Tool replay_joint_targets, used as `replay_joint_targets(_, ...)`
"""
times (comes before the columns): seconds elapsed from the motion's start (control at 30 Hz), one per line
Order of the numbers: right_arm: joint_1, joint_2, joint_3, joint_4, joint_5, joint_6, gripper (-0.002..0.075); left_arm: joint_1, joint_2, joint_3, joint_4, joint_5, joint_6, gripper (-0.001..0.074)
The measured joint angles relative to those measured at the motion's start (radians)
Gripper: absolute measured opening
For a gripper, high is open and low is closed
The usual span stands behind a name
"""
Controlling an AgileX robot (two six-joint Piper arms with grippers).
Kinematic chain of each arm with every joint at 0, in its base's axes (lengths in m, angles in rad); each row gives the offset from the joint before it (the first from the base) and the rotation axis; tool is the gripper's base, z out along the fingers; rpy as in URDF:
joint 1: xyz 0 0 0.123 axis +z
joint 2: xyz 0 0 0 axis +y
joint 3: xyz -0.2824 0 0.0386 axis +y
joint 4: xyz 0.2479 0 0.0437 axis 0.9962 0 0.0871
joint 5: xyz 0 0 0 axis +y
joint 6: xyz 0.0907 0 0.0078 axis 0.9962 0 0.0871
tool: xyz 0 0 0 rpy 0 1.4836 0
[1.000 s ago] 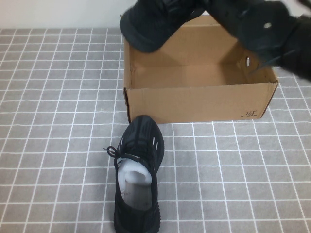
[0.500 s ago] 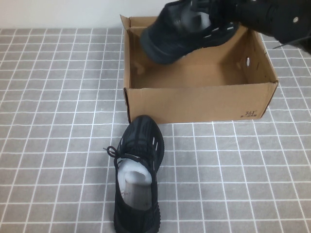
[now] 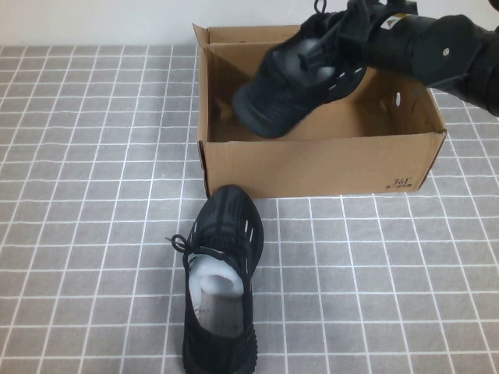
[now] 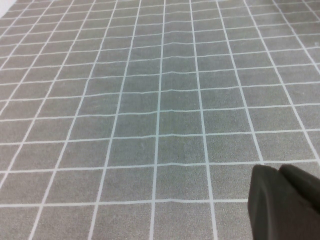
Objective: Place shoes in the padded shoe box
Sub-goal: Place the shoe in the shoe box
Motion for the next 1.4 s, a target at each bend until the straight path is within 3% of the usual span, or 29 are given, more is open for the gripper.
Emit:
replay_joint_targets(0.3,-0.006,0.0,0.0,-0.011,0.13,-0.011,-0.0006,0.0,0.0,0.0,0.0,0.0,0.0,-0.0006)
replay_joint_targets(0.37,-0.011,-0.007,0.0,-0.051,0.139,0.06,-0.0006,0.0,0.0,0.0,0.0,0.0,0.0,-0.0006)
replay_joint_targets(0.43,-0.011,-0.012,0.0,-0.223,0.137,0.291,-0.0006,0.0,0.0,0.0,0.0,0.0,0.0,-0.0006)
replay_joint_targets(0.6,-0.011,-0.02,-0.001,-0.729,0.11,1.088,-0.0006,0.0,0.0,0.0,0.0,0.0,0.0,-0.0006)
replay_joint_targets(0.7,-0.006,-0.013,-0.017,-0.829,0.101,1.306,-0.0006,0.0,0.0,0.0,0.0,0.0,0.0,-0.0006)
replay_joint_targets(1.17,0.004,0.024,-0.12,-0.869,0.183,1.432,-0.0005,0.0,0.0,0.0,0.0,0.0,0.0,-0.0006)
replay_joint_targets(1.4,0.007,0.083,-0.12,-1.145,0.159,1.685,-0.0006,0.0,0.0,0.0,0.0,0.0,0.0,-0.0006)
